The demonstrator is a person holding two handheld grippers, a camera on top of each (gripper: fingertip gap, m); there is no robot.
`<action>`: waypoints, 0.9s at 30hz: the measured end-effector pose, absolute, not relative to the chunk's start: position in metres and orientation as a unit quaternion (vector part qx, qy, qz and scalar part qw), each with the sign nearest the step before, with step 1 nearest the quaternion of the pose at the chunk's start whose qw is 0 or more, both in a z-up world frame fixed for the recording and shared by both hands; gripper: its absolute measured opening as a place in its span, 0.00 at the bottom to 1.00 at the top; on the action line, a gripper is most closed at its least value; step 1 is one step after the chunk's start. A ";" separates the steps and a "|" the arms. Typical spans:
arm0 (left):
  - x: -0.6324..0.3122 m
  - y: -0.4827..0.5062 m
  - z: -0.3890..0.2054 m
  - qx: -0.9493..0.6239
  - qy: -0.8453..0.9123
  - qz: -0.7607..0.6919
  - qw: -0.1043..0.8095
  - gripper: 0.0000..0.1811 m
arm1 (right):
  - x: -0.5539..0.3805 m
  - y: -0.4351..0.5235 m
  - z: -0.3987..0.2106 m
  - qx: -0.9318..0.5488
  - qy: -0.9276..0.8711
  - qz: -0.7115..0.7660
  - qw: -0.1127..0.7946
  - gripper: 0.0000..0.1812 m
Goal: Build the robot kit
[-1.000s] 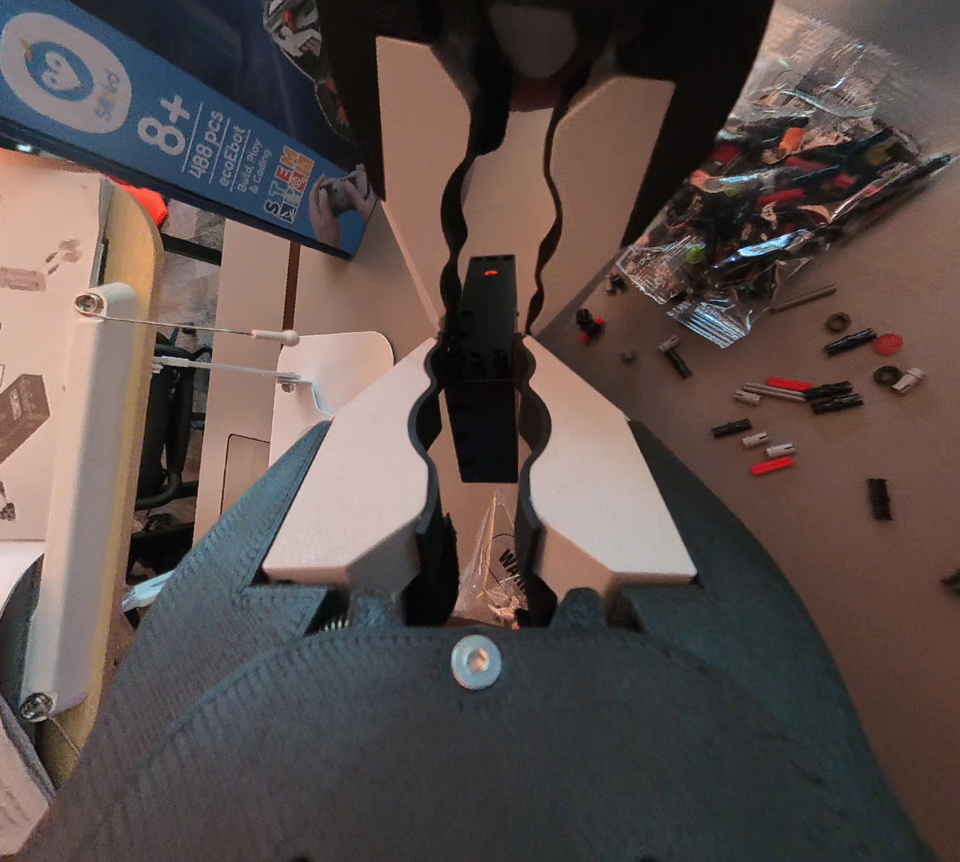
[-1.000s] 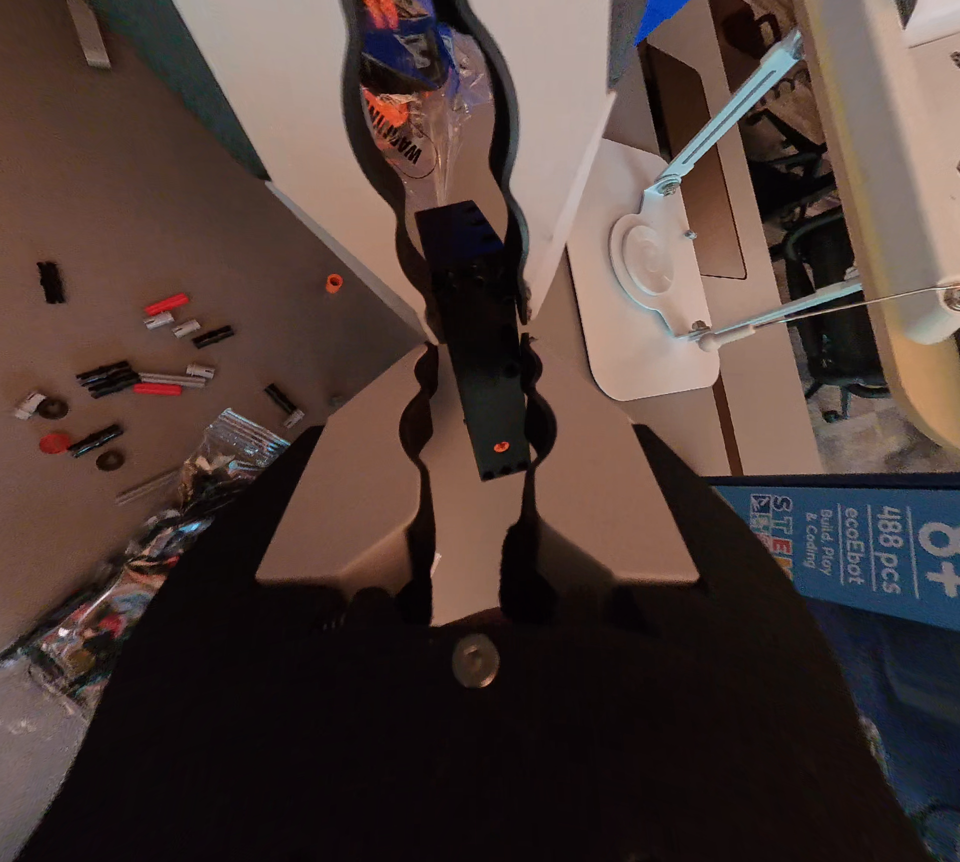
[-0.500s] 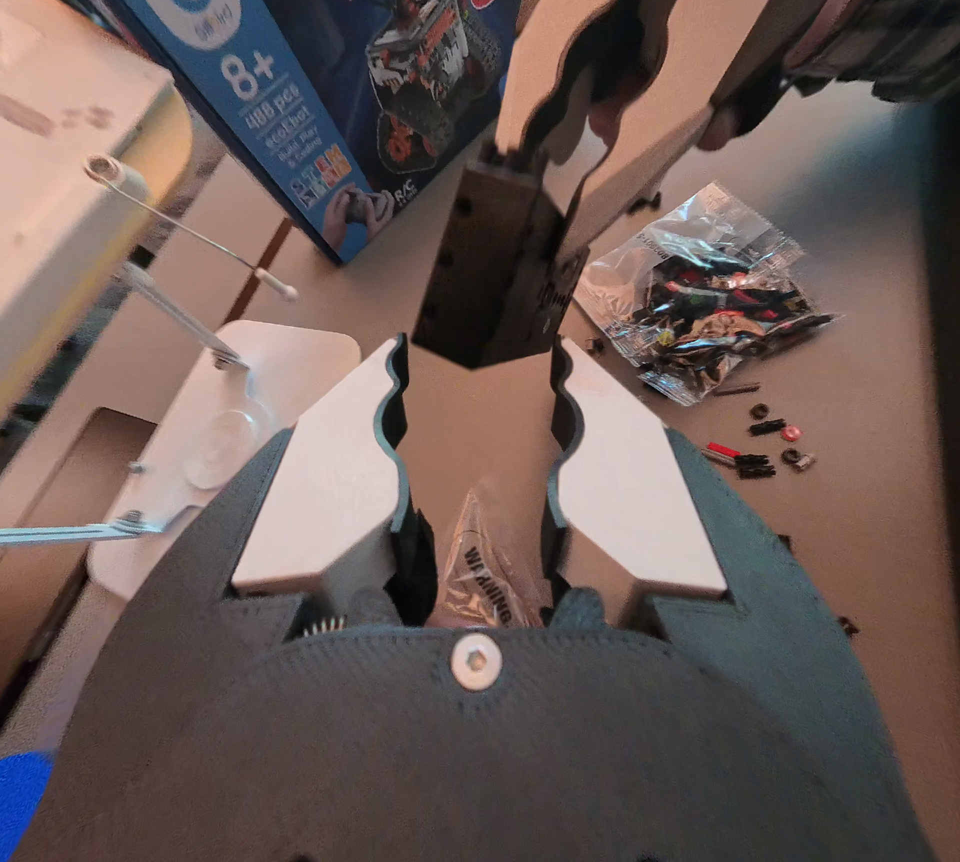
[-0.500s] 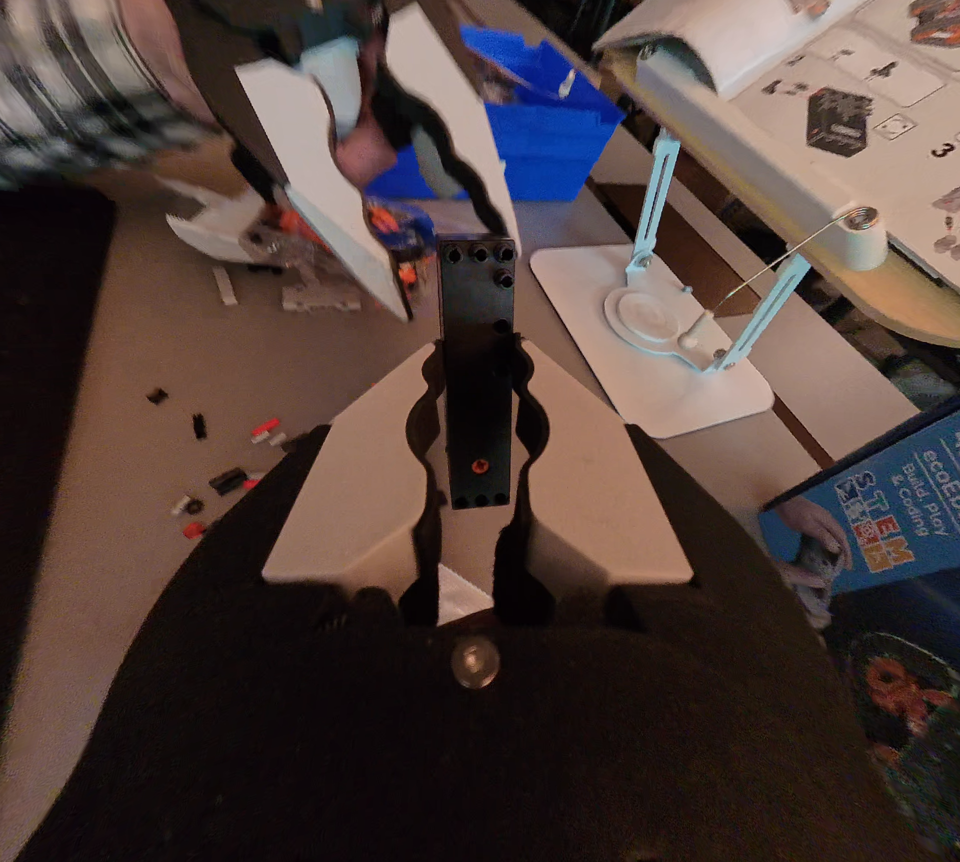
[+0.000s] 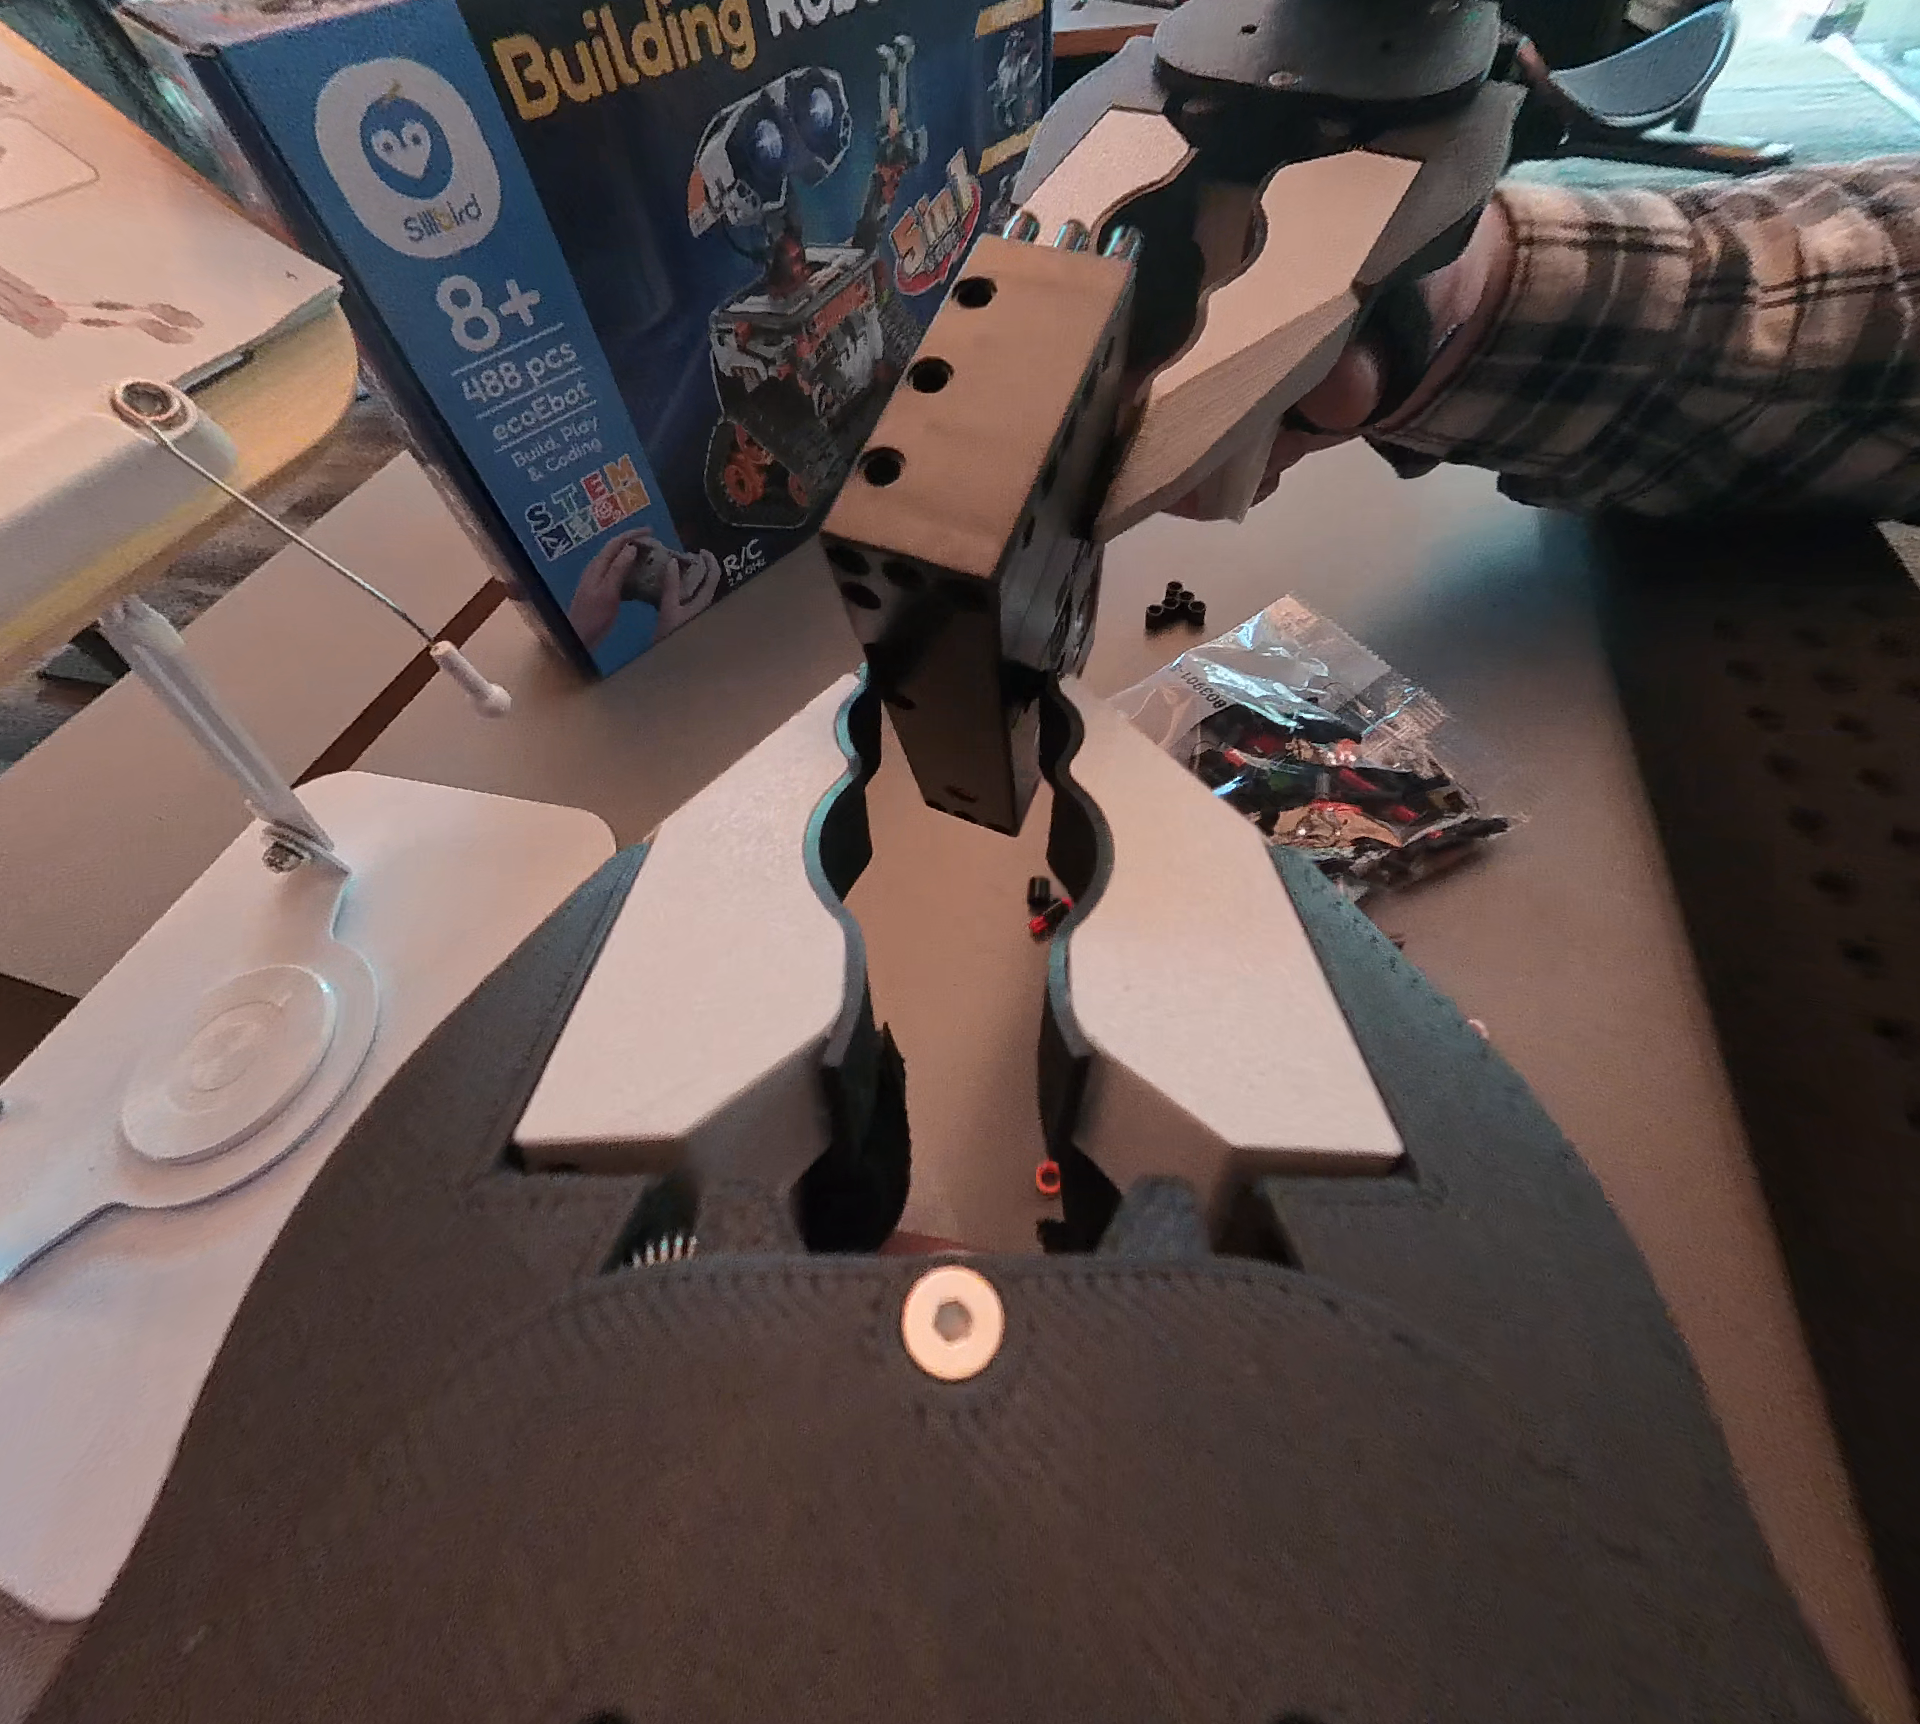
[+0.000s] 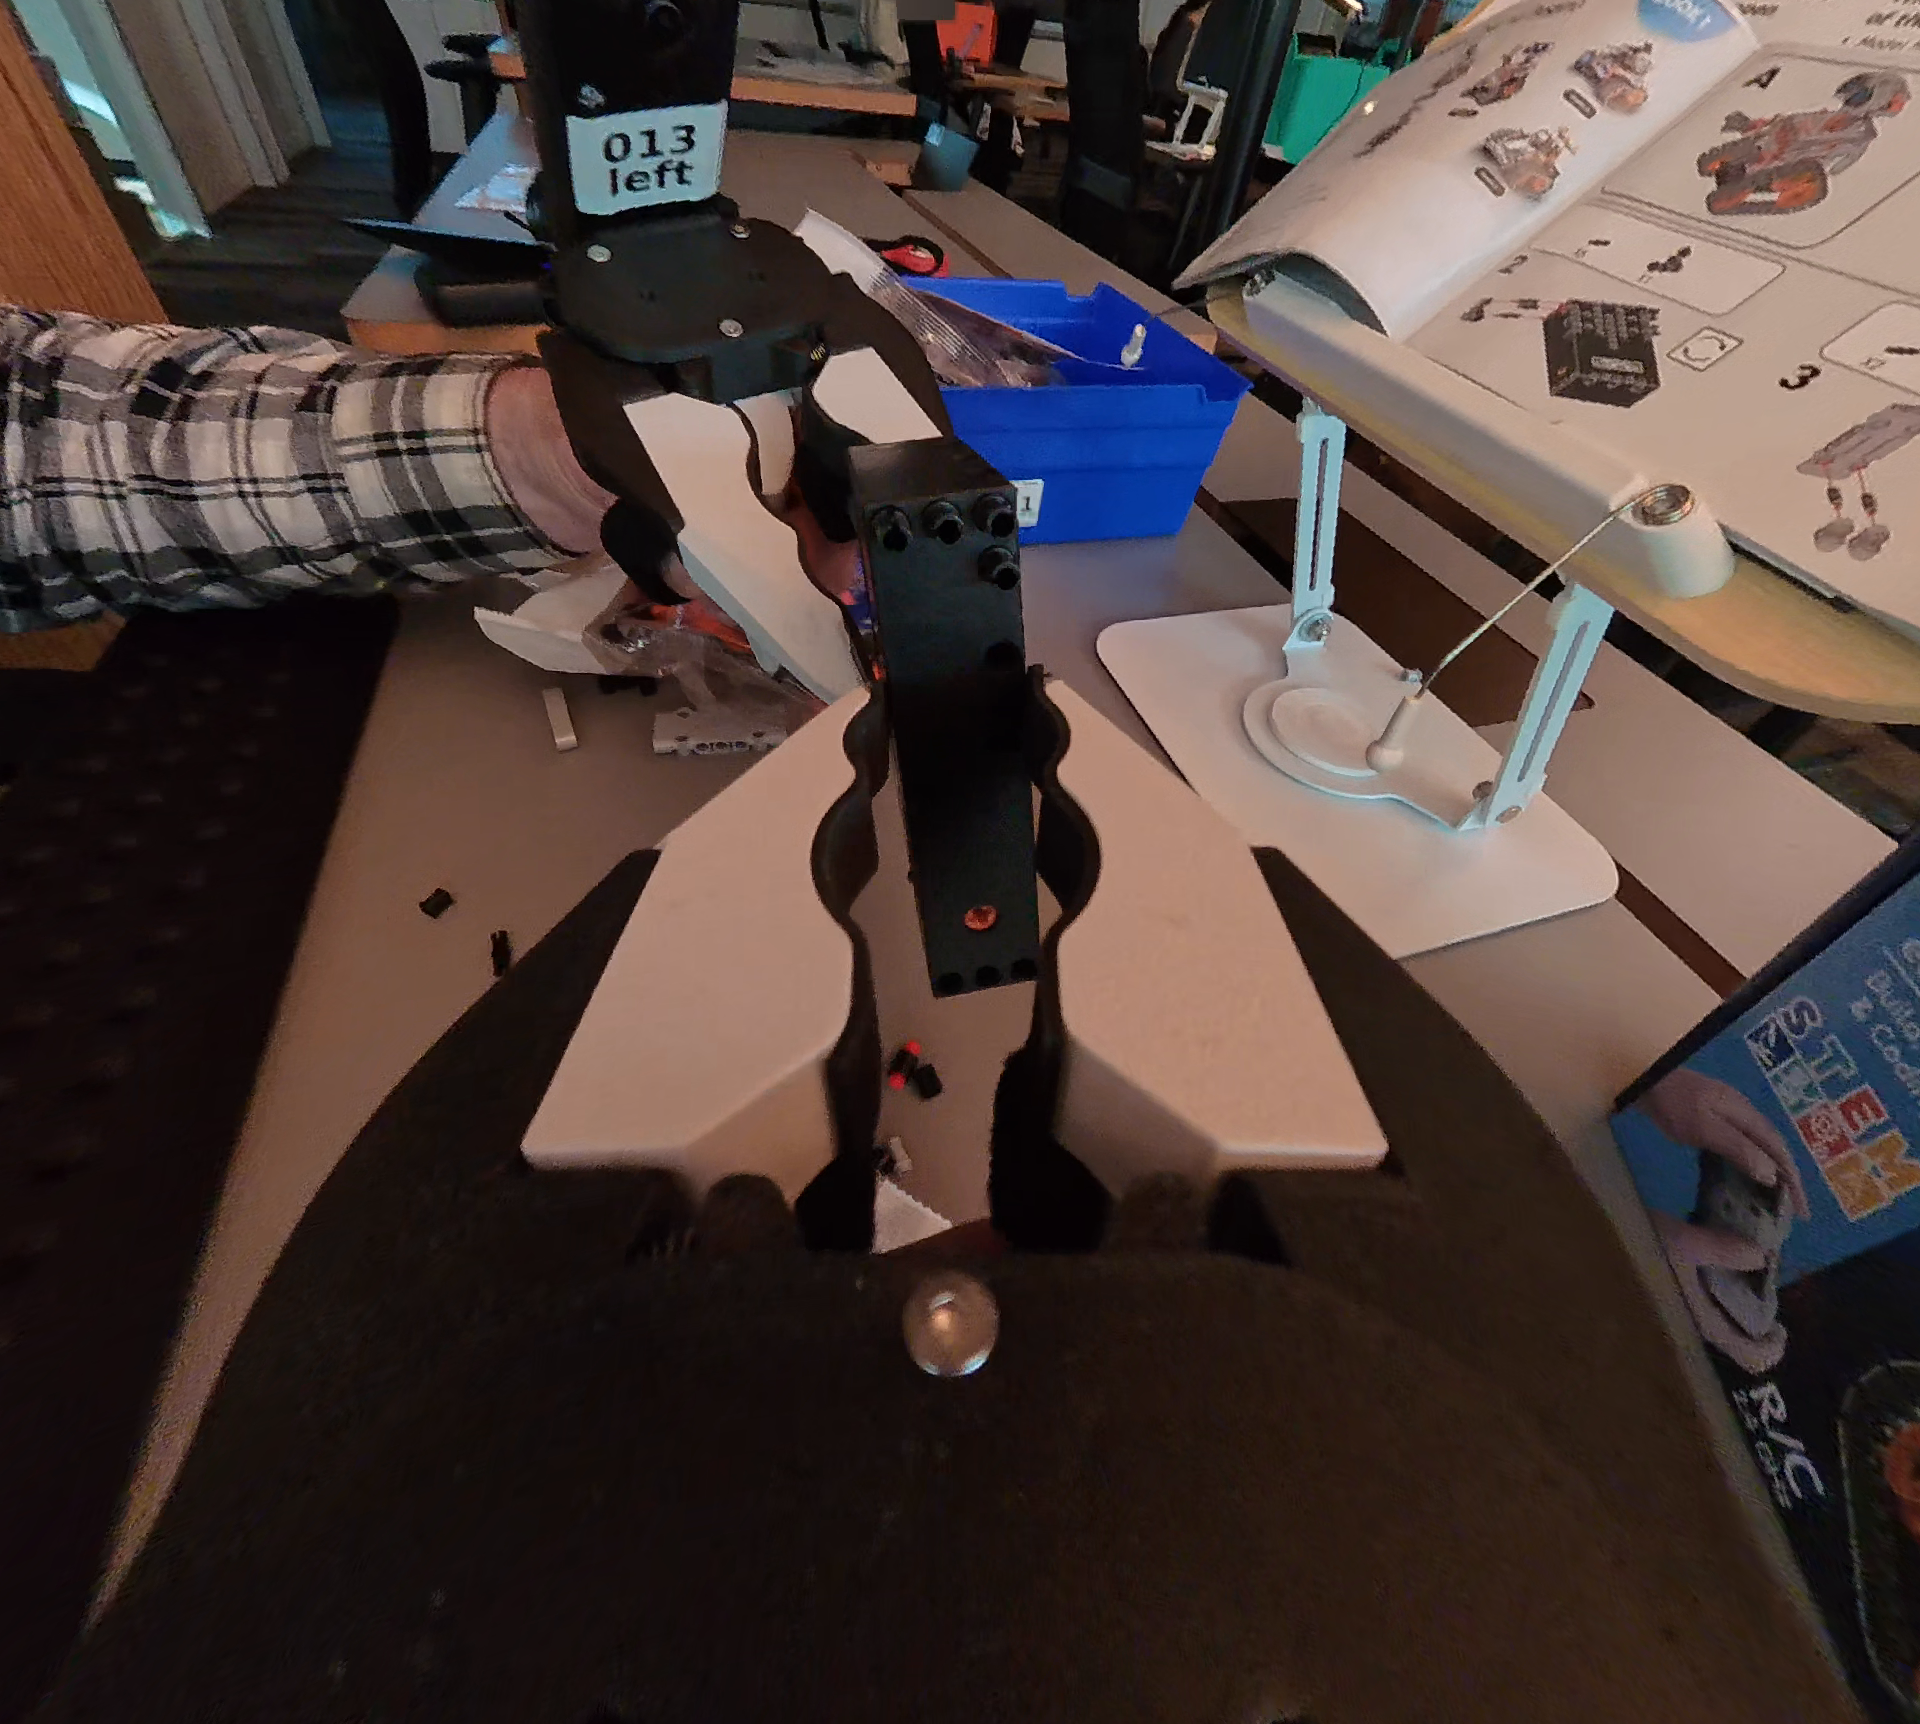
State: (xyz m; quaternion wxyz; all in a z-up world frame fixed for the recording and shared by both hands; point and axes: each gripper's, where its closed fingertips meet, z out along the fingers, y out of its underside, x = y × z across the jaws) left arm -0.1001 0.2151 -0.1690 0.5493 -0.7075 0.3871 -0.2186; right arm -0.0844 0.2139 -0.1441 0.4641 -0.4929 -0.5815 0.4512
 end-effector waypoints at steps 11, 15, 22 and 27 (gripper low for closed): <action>-0.092 0.210 -0.167 -0.695 0.387 -0.252 0.551 0.15 | -0.081 0.208 -0.137 -0.483 -0.563 0.504 0.442 0.13; -0.099 0.215 -0.172 -0.716 0.410 -0.178 0.536 0.13 | -0.079 0.213 -0.133 -0.485 -0.580 0.453 0.472 0.16; -0.106 0.219 -0.186 -0.742 0.458 -0.060 0.485 0.13 | -0.075 0.209 -0.113 -0.437 -0.677 0.240 0.541 0.24; -0.099 0.217 -0.184 -0.735 0.490 -0.009 0.469 0.13 | -0.088 0.205 -0.138 -0.422 -0.747 0.137 0.496 0.20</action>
